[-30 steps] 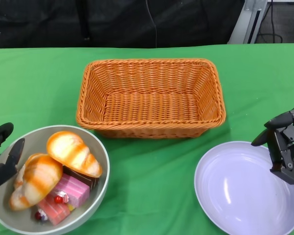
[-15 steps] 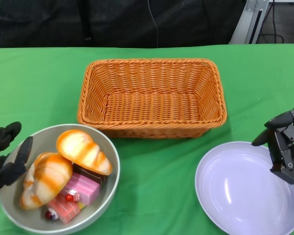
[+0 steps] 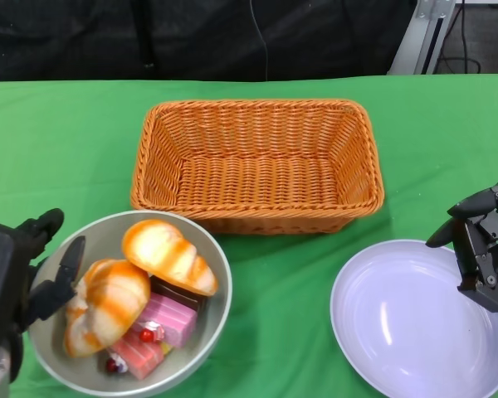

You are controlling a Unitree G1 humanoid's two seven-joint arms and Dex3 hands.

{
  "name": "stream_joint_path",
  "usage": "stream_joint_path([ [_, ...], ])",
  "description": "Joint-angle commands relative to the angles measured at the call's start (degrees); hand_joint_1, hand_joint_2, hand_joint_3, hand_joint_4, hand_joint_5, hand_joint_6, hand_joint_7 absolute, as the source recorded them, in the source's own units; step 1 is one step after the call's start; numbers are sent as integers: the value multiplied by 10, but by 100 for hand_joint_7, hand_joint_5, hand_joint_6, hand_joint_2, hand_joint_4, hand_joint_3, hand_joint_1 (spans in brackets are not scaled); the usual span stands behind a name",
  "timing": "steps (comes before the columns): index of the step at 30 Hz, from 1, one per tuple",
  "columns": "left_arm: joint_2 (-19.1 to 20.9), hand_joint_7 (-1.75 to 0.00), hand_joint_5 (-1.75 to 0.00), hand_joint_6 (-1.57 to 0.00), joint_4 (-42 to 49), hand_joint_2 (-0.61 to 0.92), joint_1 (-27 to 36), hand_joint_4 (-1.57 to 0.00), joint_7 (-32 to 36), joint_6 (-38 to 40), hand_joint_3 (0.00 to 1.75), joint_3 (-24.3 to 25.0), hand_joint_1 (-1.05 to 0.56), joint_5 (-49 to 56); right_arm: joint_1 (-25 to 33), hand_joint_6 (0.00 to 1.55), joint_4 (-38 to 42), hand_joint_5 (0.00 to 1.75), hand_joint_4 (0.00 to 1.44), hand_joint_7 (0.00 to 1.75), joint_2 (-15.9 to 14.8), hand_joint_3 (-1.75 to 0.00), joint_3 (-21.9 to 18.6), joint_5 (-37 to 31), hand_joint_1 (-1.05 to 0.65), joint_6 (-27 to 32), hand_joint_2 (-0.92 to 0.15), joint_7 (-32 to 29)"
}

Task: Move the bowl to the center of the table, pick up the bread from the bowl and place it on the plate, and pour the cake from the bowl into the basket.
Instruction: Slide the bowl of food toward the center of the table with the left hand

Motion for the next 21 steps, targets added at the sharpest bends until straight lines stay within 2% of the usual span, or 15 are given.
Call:
stream_joint_path([
  [1,-7,0,0,-22,-21,92,11,-26,9,17,69,-10,-90,4,-3,68,1,166,75,128,-8,-90,-9,5,-14,-3,-67,2],
  [14,-38,0,0,-14,-79,92,22,-17,10,75,72,-38,-87,-8,-2,69,3,165,75,128,-5,-90,-8,1,-14,-5,-67,0],
  [21,-35,0,0,-11,-87,92,25,-13,-9,77,72,-54,-86,-13,1,69,-2,165,75,127,-5,-91,-6,3,-14,2,-66,0],
])
